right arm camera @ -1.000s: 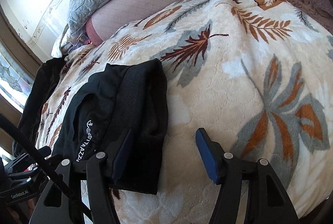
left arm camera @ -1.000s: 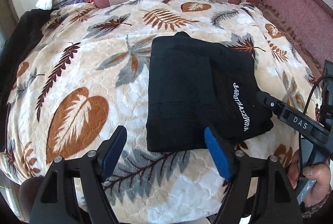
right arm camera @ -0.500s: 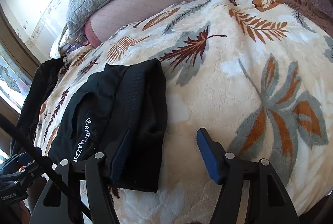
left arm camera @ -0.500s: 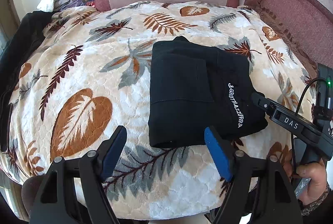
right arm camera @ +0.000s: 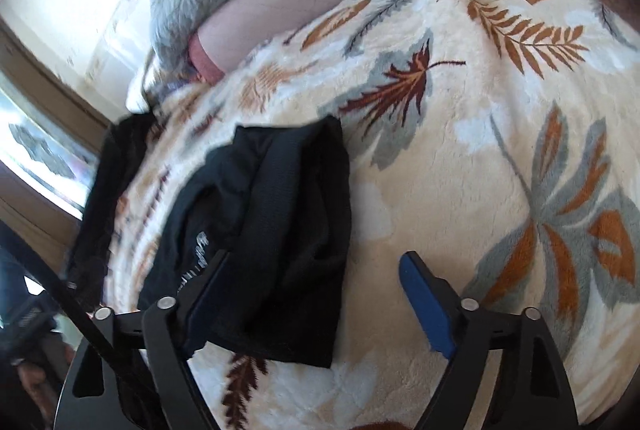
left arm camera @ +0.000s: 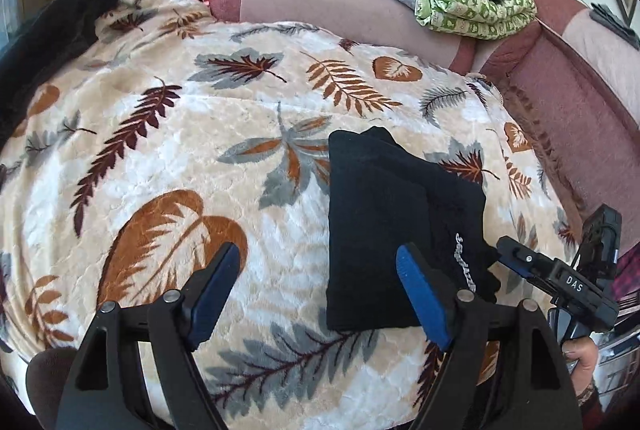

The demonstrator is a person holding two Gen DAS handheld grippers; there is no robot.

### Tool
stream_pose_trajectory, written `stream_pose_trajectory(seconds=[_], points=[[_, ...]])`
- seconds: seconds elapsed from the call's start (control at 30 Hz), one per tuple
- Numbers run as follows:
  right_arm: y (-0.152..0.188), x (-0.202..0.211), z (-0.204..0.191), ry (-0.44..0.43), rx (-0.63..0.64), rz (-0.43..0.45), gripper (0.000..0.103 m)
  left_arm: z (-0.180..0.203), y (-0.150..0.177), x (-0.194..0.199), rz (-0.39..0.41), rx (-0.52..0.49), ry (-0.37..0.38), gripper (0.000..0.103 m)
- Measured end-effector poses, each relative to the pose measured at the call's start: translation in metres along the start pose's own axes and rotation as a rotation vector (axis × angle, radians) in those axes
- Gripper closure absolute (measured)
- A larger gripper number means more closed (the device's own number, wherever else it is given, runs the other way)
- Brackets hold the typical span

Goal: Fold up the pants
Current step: 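Grasp the folded pants end with the left gripper while the right gripper grasps it too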

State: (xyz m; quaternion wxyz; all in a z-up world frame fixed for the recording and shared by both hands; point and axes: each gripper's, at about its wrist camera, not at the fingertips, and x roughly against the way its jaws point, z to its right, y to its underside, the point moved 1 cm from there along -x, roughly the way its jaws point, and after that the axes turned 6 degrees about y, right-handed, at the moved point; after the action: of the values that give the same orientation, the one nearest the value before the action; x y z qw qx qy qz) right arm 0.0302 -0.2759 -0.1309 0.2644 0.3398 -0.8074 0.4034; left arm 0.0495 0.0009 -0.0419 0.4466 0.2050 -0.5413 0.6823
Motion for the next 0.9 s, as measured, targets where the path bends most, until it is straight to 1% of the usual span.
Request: stream_pose_trajectory(seconds=[0.1, 0.13, 0.2, 0.33, 0.4, 0.47, 0.57, 0.63, 0.7, 0.8, 0.87, 0.9], points=[[-0.012, 0.002, 0.006, -0.069, -0.032, 0.018, 0.022, -0.010, -0.015, -0.018, -0.030, 0.034, 0.076, 0.023], [-0.016, 0.000, 0.007, -0.102, -0.044, 0.013, 0.022, -0.011, -0.022, -0.027, -0.042, 0.039, 0.106, 0.023], [-0.022, -0.007, 0.008, -0.135, -0.060, -0.011, 0.022, -0.011, -0.030, -0.047, -0.066, 0.044, 0.151, 0.023], [-0.027, -0.031, 0.010, -0.145, -0.077, -0.071, 0.022, -0.012, -0.040, -0.085, -0.135, 0.070, 0.223, 0.023], [-0.026, -0.039, 0.008, -0.151, -0.072, -0.077, 0.022, -0.014, -0.044, -0.103, -0.170, 0.093, 0.260, 0.023], [-0.029, -0.043, 0.004, -0.166, -0.055, -0.079, 0.022, -0.012, -0.046, -0.119, -0.198, 0.100, 0.276, 0.023], [-0.030, -0.052, -0.003, -0.184, -0.033, -0.089, 0.022, -0.009, -0.048, -0.133, -0.217, 0.110, 0.318, 0.023], [-0.032, -0.060, -0.010, -0.159, -0.013, -0.078, 0.021, -0.008, -0.050, -0.142, -0.210, 0.122, 0.340, 0.018], [-0.032, -0.067, -0.018, -0.150, 0.012, -0.066, 0.021, -0.009, -0.051, -0.145, -0.207, 0.120, 0.368, 0.008], [-0.032, -0.074, -0.026, -0.151, 0.024, -0.050, 0.021, -0.004, -0.051, -0.148, -0.213, 0.077, 0.383, 0.004], [-0.032, -0.077, -0.030, -0.148, 0.022, -0.041, 0.021, 0.002, -0.052, -0.150, -0.240, 0.017, 0.360, 0.004], [-0.031, -0.078, -0.032, -0.137, 0.028, -0.036, 0.023, 0.007, -0.052, -0.151, -0.254, -0.017, 0.337, 0.004]])
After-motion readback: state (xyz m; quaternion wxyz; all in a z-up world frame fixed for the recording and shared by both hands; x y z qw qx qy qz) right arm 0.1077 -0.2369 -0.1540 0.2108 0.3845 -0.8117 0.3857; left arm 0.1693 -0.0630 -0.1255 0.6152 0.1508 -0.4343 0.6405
